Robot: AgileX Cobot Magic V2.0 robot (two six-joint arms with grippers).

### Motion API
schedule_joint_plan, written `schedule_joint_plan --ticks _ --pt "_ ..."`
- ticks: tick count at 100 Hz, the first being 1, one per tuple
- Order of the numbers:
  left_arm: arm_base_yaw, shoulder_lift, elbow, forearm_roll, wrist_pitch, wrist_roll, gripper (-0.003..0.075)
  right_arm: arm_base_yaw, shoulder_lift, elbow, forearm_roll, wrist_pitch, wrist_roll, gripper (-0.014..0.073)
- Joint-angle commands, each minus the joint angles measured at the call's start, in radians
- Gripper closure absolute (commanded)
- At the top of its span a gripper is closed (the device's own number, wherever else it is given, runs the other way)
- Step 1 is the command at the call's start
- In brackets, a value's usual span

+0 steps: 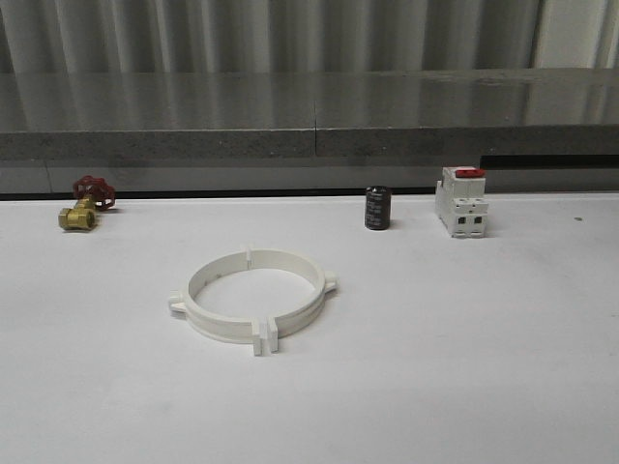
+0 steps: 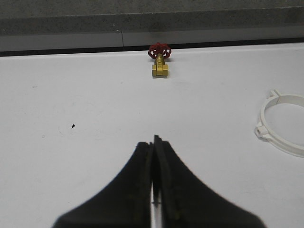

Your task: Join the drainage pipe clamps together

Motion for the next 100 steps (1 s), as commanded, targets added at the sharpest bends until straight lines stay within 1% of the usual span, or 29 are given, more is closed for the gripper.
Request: schedule_joint_plan --ticks 1,12,55,63,79,86,100 --pt "0.004 0.006 -0.026 -0.002 -0.069 -0.001 0.0741 -0.005 -0.102 0.030 0.022 -0.130 -0.076 0.0655" --pt "0.004 0.006 -0.026 -0.002 -0.069 -0.001 0.0741 -0.005 -0.212 0.102 0.022 -0.218 -0.086 0.0655" --pt "0.004 0.006 -0.026 -0.002 -0.069 -0.001 0.0741 -0.005 -0.629 0.386 0.019 -0.479 -0.088 0.0655" --pt "0.004 0.006 -0.026 -0.002 -0.069 -0.001 0.0741 -0.007 -0.712 0.437 0.000 -0.531 -0.088 0.0655" --pt "0.004 0.006 -0.026 -0.002 -0.069 -0.001 0.0741 -0.008 -0.822 0.503 -0.032 -0.578 -0.088 0.0657" --pt "0.004 0.006 -0.026 -0.002 -0.069 -0.001 0.0741 -0.002 -0.859 0.536 -0.057 -0.644 -0.088 0.0657" --pt "0.004 0.006 -0.026 -0.002 -0.069 -0.001 0.0741 0.032 -0.915 0.626 -0.070 -0.824 -0.088 0.0657"
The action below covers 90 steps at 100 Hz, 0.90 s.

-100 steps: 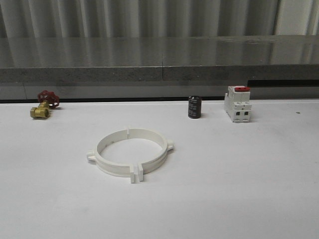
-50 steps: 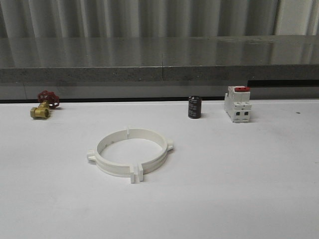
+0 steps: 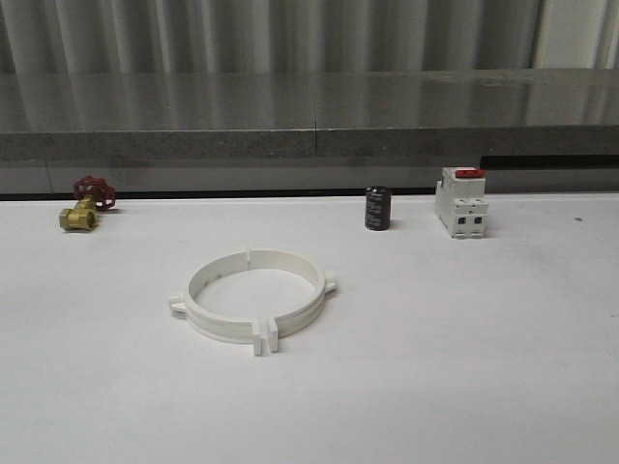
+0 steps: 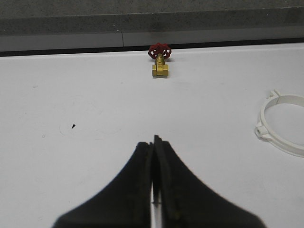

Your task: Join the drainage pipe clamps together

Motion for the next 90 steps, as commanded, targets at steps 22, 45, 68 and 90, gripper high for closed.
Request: schedule_joint_plan --ticks 22,45,68,90 --pt "0.004 0.006 -0.026 -0.002 -0.069 -0.001 0.0741 0.012 -0.047 0.181 0.016 -0.416 -0.010 0.0657" --pt "0.004 0.006 -0.026 -0.002 -0.069 -0.001 0.0741 0.010 -0.076 0.194 0.006 -0.333 -0.011 0.0657" --pt "0.004 0.006 -0.026 -0.002 -0.069 -0.001 0.0741 -0.002 -0.272 0.194 -0.024 -0.097 -0.011 0.0657" --pt "0.004 0.010 -0.026 -0.002 -0.073 -0.001 0.0741 -0.003 -0.293 0.195 -0.026 -0.040 -0.011 0.0657"
